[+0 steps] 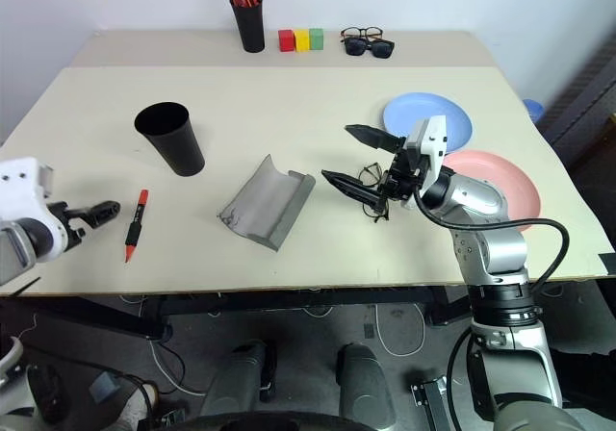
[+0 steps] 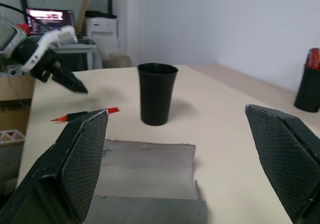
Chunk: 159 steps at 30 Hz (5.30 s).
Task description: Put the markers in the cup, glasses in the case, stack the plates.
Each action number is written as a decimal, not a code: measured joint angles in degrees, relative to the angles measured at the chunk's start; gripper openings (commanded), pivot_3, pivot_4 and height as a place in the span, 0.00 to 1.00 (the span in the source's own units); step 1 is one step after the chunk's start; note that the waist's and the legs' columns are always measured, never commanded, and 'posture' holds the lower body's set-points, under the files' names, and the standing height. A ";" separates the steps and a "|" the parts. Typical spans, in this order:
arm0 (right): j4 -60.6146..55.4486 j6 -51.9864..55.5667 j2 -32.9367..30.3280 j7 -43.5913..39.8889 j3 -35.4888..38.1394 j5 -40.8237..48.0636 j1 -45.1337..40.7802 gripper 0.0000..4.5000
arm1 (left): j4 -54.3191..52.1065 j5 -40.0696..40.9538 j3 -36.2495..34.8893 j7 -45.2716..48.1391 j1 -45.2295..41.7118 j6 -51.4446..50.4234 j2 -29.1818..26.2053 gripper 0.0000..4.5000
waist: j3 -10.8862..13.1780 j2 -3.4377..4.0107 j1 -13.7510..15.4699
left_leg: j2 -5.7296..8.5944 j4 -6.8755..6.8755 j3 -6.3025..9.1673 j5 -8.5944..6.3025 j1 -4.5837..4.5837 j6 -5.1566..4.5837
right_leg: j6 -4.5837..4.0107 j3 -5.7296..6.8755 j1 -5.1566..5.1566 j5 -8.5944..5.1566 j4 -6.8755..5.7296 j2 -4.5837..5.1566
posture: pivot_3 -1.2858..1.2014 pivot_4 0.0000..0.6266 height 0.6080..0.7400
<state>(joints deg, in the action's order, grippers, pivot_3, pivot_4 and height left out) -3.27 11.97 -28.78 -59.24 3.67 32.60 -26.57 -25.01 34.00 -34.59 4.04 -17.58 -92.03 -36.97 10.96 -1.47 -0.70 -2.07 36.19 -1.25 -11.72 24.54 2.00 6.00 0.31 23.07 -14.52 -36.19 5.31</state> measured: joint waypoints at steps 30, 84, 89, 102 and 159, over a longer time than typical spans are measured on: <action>-4.00 -3.20 -7.39 -18.80 -5.83 -0.94 8.19 1.00 | 8.76 12.25 9.36 -23.89 -7.20 0.22 7.46 0.31 | -0.12 0.19 0.05 | 0.06 -0.04 -0.02 -0.01 -0.21 0.02 | -0.01 -0.03 -0.25 0.00 0.16 0.07 | 0.52 0.24 1.00; -1.93 -3.80 -6.00 -11.52 -4.46 -2.07 7.27 1.00 | -3.47 9.43 34.89 -2.40 -12.23 32.81 -12.53 0.00 | 0.03 0.07 0.38 | 0.15 -0.64 -0.20 -0.06 0.19 0.15 | -0.09 -0.08 0.15 0.03 0.93 0.20 | 0.52 0.24 1.00; -1.45 -4.44 -5.63 -10.53 -4.28 -2.12 6.16 1.00 | 6.41 -11.04 38.12 -2.99 -18.79 55.59 -6.49 0.00 | 0.03 0.07 1.03 | 0.16 -0.64 -0.28 0.01 0.34 -0.09 | -0.06 -0.08 0.22 0.04 1.07 0.19 | 0.52 0.24 1.00; -1.51 -3.70 -5.73 -8.43 -4.22 -2.07 6.08 1.00 | 23.89 -29.00 35.56 -7.92 -20.85 68.32 5.37 0.00 | 0.04 0.05 1.41 | 0.14 -0.19 -0.23 0.01 0.51 -0.14 | 0.46 -0.06 0.25 0.27 0.77 0.08 | 0.52 0.24 1.00; -3.21 -2.65 -5.18 -5.19 -2.89 -2.54 6.53 1.00 | 34.14 -21.99 43.93 35.35 -45.36 20.97 -12.90 0.46 | 0.08 0.04 0.77 | 0.07 0.01 -0.02 0.08 0.44 -0.11 | 0.54 -0.07 0.32 0.23 0.15 -0.08 | 0.52 0.24 1.00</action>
<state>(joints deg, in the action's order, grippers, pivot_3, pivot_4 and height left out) -6.48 9.32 -33.96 -64.43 0.78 30.07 -20.03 9.13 12.01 9.34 39.39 -62.94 -71.07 -49.87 11.04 -1.43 0.07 -2.00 36.20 -1.27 -11.64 24.98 1.89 6.54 0.24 23.39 -14.29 -36.04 5.23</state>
